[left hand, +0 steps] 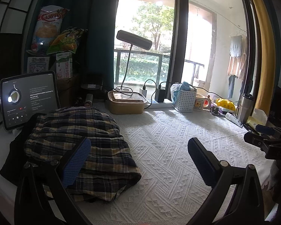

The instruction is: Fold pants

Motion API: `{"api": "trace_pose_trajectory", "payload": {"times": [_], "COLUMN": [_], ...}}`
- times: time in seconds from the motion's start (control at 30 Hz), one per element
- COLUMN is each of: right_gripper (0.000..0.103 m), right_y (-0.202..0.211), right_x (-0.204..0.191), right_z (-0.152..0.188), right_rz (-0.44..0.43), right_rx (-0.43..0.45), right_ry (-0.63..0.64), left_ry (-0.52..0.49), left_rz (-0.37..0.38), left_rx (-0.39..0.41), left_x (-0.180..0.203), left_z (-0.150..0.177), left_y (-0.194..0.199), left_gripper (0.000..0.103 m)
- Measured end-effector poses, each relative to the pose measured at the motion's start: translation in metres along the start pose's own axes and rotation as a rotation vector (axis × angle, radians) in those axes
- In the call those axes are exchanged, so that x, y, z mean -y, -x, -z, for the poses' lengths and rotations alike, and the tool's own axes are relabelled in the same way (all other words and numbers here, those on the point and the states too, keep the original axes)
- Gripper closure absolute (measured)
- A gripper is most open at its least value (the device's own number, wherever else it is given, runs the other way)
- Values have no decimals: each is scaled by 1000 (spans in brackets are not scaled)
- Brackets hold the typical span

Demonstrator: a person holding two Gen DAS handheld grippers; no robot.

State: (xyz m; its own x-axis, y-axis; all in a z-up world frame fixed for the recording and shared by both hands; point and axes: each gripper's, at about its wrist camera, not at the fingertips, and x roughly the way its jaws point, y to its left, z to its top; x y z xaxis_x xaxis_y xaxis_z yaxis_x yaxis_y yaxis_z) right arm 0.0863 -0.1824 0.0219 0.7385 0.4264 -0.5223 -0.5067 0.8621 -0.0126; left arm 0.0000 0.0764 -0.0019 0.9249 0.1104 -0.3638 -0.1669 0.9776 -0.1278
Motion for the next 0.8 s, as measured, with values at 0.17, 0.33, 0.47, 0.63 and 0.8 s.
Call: {"api": "trace_pose_trajectory", "payload": {"times": [0.17, 0.33, 0.47, 0.63, 0.8], "right_gripper": [0, 0, 0, 0, 0], "right_y": [0, 0, 0, 0, 0], "right_x": [0, 0, 0, 0, 0], "right_z": [0, 0, 0, 0, 0], "right_rz": [-1, -1, 0, -1, -1], "right_rx": [0, 1, 1, 1, 0], "right_ry": [1, -1, 0, -1, 0], "left_ry": [-3, -4, -4, -8, -13], "left_rz": [0, 1, 1, 3, 2], "left_rx": [0, 1, 1, 2, 6], "left_x": [0, 1, 1, 2, 2], "left_z": [0, 0, 0, -1, -1], "left_y": [0, 0, 1, 0, 1], "left_gripper": [1, 1, 1, 1, 1]}}
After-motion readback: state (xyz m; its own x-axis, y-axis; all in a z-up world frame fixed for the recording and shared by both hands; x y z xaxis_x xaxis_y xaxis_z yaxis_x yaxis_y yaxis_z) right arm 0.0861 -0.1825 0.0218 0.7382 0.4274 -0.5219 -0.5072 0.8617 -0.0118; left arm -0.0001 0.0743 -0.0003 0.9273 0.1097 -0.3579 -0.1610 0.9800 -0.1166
